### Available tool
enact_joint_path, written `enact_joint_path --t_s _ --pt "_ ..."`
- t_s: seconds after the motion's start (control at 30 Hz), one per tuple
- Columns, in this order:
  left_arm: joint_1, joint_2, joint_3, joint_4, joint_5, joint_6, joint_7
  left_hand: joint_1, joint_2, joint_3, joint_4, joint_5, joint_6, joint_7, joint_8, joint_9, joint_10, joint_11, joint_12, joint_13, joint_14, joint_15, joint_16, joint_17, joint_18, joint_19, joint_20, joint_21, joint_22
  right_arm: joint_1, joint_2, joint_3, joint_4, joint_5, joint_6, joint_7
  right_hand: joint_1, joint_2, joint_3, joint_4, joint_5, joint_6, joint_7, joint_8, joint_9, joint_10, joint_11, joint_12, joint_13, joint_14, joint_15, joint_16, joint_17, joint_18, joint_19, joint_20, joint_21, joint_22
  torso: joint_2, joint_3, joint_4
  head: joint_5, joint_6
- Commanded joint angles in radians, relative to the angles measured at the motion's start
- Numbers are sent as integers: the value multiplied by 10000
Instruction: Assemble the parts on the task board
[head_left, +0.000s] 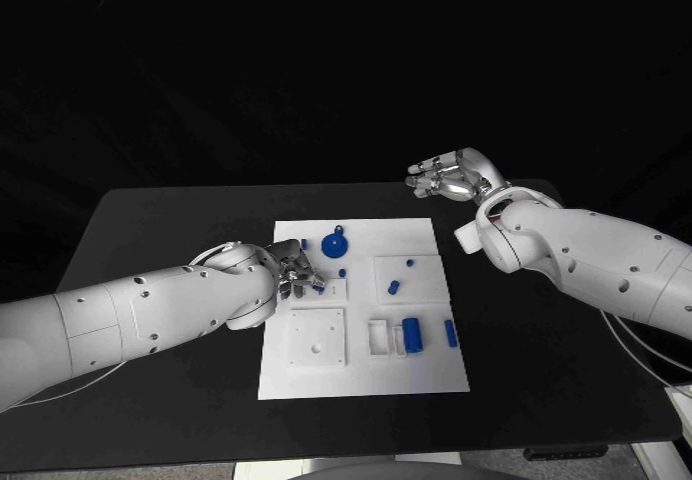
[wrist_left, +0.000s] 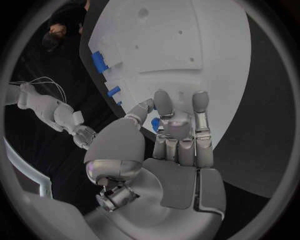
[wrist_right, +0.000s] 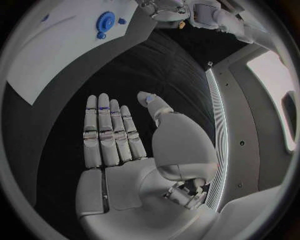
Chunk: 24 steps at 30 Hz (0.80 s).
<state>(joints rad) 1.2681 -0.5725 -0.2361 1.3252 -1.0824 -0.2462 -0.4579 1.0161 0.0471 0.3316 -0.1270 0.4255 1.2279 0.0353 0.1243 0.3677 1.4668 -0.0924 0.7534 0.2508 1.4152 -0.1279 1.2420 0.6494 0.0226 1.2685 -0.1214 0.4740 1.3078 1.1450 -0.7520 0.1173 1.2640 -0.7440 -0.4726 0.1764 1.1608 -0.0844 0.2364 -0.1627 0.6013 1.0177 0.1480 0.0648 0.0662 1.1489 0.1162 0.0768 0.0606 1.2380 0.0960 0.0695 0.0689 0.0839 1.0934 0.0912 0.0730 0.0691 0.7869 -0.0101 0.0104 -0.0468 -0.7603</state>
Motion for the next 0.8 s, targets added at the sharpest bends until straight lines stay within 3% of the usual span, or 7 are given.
enact_joint_path --t_s 0.03,0.8 --pt "-53 -22 -43 10 -59 531 -212 422 346 236 -163 12 2524 -1250 69 8939 479 -105 35 -13 17 15 -55 -22 123 -6 53 -50 189 -10 11 5 0 12 149 122 -15 -33 6 51 45 36 20 -21 -10 -40 7 -36 -12 -84 -2 -30 -16 -71 -55 8 12 -13 3 -2 -4 -39 -14" --pt "-59 -51 -43 63 -16 782 -249 358 251 91 -72 -108 2495 -1245 65 8926 478 -95 20 -32 3 22 -94 -96 103 -7 48 -79 183 -17 16 5 -6 39 159 130 -14 -48 8 73 52 27 25 -19 -10 -47 12 -32 -11 -97 3 -30 -17 -72 -71 14 9 -13 3 6 -6 -25 -62"
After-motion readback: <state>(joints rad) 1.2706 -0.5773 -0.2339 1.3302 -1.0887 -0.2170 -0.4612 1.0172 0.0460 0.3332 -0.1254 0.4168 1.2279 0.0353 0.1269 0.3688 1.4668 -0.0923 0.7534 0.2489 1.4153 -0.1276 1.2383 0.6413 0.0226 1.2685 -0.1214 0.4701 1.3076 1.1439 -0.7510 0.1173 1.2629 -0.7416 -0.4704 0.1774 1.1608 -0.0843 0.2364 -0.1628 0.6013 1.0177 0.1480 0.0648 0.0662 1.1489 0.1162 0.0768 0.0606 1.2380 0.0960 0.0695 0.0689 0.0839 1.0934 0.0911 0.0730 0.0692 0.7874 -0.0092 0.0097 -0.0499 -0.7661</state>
